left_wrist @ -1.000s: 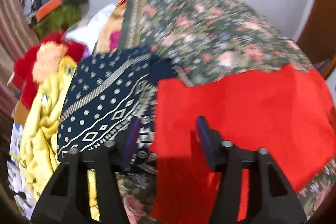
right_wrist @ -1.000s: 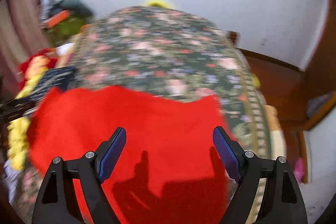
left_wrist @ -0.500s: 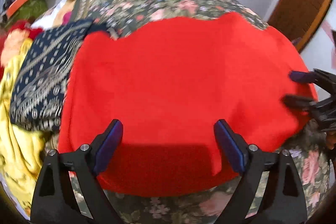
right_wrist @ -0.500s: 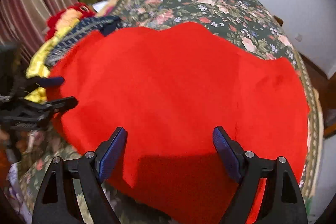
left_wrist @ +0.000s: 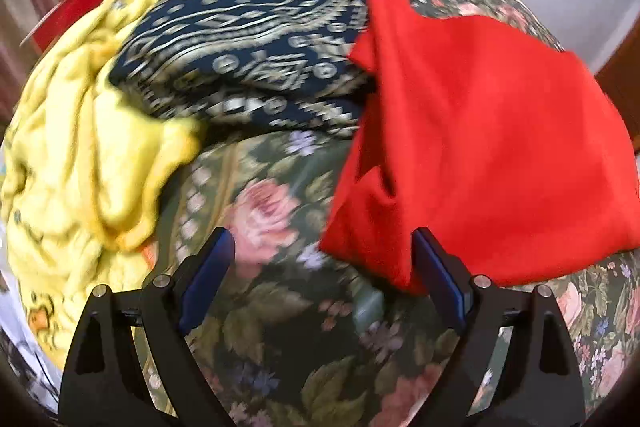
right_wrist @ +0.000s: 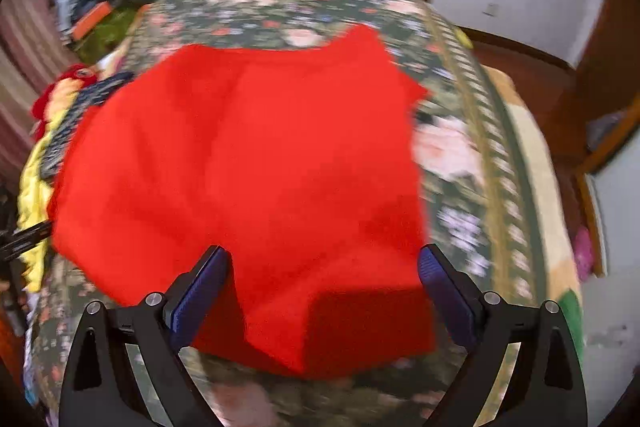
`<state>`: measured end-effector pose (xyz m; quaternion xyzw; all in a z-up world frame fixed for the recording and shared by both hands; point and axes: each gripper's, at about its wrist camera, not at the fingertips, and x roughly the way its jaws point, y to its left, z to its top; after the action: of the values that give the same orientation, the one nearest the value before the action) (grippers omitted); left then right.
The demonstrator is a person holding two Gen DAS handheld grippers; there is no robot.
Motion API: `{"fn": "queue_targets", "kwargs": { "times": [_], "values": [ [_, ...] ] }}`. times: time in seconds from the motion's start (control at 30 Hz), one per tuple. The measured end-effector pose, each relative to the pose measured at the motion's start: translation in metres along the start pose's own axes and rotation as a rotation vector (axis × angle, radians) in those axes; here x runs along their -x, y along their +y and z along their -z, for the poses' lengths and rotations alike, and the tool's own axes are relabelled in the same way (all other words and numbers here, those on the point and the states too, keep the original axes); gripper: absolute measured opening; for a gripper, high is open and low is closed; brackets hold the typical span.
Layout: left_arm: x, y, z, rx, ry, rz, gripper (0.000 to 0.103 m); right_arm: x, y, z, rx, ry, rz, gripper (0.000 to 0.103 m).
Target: Fold large clothes
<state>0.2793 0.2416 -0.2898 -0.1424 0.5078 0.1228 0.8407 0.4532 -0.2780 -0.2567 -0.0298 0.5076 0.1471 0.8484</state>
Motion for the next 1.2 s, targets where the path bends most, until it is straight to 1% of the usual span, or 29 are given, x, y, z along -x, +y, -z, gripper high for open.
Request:
{"fn": "queue_targets", "kwargs": {
  "times": [0.03,0.07,0.2,0.3,0.37,0.47,0.53,0.6,0.67,0.73,0.83,0.93,1.0,1.07,1.13,1.2],
  "values": [
    [0.002,0.002,0.002,0.003,-0.003,-0.006,0.091,-0.002,-0.006,0.003,-0.006,0.016,0.046,0.095],
    [0.003,0.004,0.004,0.005,-0.005,-0.013,0.091,-0.002,-0.010,0.005,-0.006,0.021,0.058,0.095],
    [0.015,0.006,0.008,0.008,-0.015,-0.048,0.091,0.003,-0.025,0.014,-0.028,0.035,0.082,0.095],
    [0.031,0.002,0.006,-0.001,-0.043,-0.075,0.090,0.015,-0.025,0.019,-0.035,0.022,0.082,0.095],
    [0.041,-0.002,0.005,0.006,-0.062,-0.060,0.090,0.026,-0.020,0.021,-0.025,0.004,0.081,0.095],
    [0.061,-0.007,0.003,0.035,-0.094,0.022,0.091,0.043,-0.008,0.018,0.001,-0.044,0.055,0.095],
    [0.070,-0.013,0.005,0.064,-0.104,0.093,0.091,0.055,0.004,0.014,0.011,-0.080,0.033,0.095],
    [0.070,-0.020,0.004,0.095,-0.092,0.178,0.091,0.065,0.014,0.010,0.021,-0.109,0.007,0.095],
    [0.064,-0.028,0.007,0.131,-0.056,0.269,0.091,0.072,0.027,0.006,0.033,-0.135,-0.023,0.095],
    [0.056,-0.032,0.012,0.167,-0.024,0.337,0.091,0.075,0.040,0.002,0.044,-0.146,-0.053,0.095],
    [0.032,-0.036,0.019,0.248,0.054,0.451,0.090,0.071,0.058,0.000,0.056,-0.134,-0.094,0.095],
    [0.005,-0.036,0.021,0.340,0.113,0.554,0.090,0.062,0.071,0.001,0.059,-0.112,-0.120,0.095],
    [-0.001,-0.038,0.017,0.372,0.099,0.576,0.090,0.056,0.075,0.001,0.059,-0.099,-0.133,0.095],
    [-0.010,-0.040,0.009,0.395,0.088,0.620,0.090,0.049,0.079,0.000,0.059,-0.085,-0.148,0.095],
    [-0.025,-0.042,0.002,0.435,0.089,0.667,0.090,0.043,0.083,-0.001,0.061,-0.073,-0.147,0.095],
    [-0.037,-0.043,-0.007,0.472,0.076,0.688,0.090,0.037,0.086,-0.003,0.062,-0.066,-0.140,0.095]
  ]
}}
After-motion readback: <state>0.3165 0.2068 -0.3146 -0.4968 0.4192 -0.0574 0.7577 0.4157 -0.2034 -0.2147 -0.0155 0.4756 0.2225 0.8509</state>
